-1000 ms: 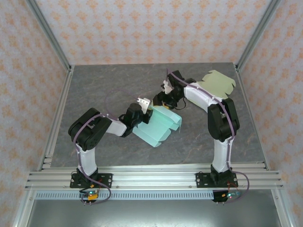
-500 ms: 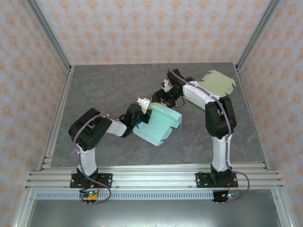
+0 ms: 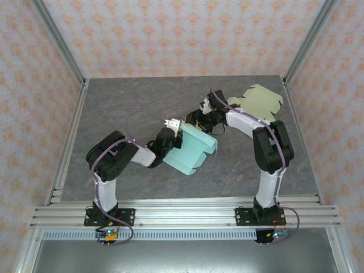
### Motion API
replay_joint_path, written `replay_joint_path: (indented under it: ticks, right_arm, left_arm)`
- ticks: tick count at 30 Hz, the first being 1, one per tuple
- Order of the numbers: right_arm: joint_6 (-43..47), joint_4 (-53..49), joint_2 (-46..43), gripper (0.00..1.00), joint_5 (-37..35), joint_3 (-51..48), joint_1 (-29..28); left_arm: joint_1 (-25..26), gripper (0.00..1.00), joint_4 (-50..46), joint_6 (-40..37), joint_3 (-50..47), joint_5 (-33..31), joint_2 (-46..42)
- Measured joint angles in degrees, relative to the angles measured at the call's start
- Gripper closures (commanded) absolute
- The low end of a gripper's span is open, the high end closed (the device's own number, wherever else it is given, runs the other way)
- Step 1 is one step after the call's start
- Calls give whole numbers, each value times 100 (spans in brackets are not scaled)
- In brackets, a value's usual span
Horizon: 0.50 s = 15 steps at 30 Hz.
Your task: Fold the paper box
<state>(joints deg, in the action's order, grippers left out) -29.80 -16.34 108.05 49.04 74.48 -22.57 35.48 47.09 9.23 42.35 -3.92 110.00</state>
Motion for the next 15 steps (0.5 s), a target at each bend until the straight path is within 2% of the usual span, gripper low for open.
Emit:
replay_joint_path:
  ticks: [6, 12, 15]
  right_arm:
    - [-20, 1207, -1322, 36, -122, -1303, 634]
    - [984, 1735, -2437, 34, -442, -1891, 885]
    - [1394, 2135, -3012, 37, -612, -2315, 968]
  left_arm:
    - [-151, 100, -109, 413, -2, 94, -59]
    - [-697, 100, -984, 723, 48, 483, -540]
    - [-1001, 100, -1440, 835, 234, 789, -767]
